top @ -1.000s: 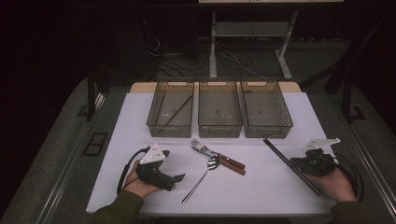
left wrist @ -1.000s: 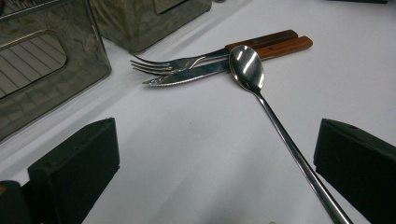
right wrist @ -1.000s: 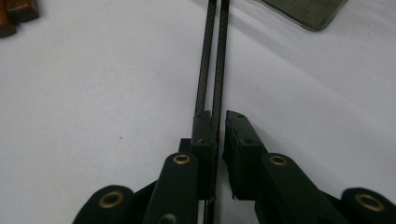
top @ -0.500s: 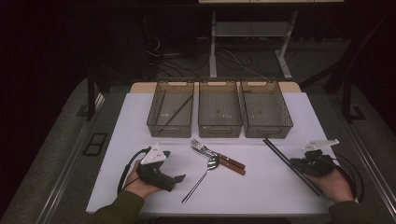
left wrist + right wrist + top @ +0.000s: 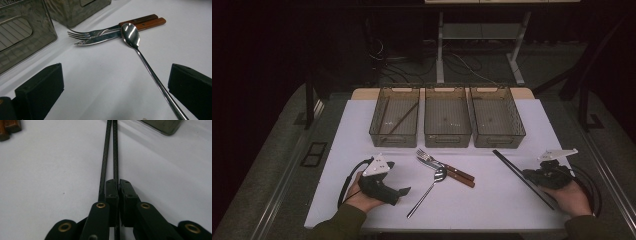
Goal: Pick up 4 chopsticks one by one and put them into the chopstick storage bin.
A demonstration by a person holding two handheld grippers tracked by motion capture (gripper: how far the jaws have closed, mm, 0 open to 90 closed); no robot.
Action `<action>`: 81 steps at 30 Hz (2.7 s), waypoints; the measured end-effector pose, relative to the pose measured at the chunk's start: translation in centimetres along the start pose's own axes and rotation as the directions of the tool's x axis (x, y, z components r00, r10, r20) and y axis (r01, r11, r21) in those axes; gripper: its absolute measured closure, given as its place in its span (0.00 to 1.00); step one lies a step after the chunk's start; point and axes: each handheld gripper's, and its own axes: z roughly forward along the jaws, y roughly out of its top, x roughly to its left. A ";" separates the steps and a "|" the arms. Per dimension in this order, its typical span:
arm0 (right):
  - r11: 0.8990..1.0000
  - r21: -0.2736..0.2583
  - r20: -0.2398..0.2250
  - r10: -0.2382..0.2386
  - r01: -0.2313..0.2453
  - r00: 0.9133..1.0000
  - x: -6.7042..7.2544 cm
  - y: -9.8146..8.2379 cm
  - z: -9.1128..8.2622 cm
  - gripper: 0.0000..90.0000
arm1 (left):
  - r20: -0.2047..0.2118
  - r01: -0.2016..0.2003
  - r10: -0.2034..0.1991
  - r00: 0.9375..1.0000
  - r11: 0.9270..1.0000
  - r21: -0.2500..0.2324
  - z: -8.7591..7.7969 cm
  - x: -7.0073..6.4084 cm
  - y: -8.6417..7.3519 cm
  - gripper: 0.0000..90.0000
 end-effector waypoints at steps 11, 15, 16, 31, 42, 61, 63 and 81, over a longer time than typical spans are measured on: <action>0.999 -0.047 -0.020 0.003 -0.004 1.000 -0.2 0.1 -1.1 0.96 | 0.003 -0.003 0.003 1.000 1.000 -0.003 -0.1 0.0 0.0 0.00; 0.998 -0.067 -0.026 0.002 -0.003 1.000 -0.1 0.3 -1.5 0.96 | 0.004 -0.004 0.004 1.000 1.000 -0.003 -0.1 0.0 0.1 0.00; 0.997 -0.071 -0.029 0.001 -0.003 1.000 -0.1 0.3 -1.6 0.96 | 0.004 -0.005 0.005 1.000 1.000 -0.003 -0.1 0.0 0.1 0.00; 0.992 -0.124 -0.069 -0.032 0.023 0.997 1.1 1.6 -3.2 0.96 | 0.005 -0.002 0.002 1.000 1.000 -0.016 -0.3 -0.2 0.0 0.00; 0.987 -0.150 -0.100 -0.067 0.052 0.993 2.6 3.5 -3.4 0.96 | -0.005 0.010 -0.011 1.000 1.000 -0.019 -0.3 -0.6 0.1 0.00; 0.979 -0.196 -0.138 -0.084 0.056 0.987 4.4 8.5 -3.0 0.96 | -0.002 0.025 -0.025 1.000 0.999 -0.036 -0.2 -0.4 0.0 0.00; 0.979 -0.196 -0.137 -0.085 0.057 0.987 4.5 8.9 -2.9 0.96 | -0.002 0.026 -0.026 1.000 0.999 -0.035 -0.1 -0.4 0.0 0.00; 0.980 -0.189 -0.133 -0.090 0.064 0.987 5.4 13.3 -1.1 0.96 | 0.006 0.028 -0.028 1.000 0.999 -0.034 -0.1 -0.5 0.1 0.00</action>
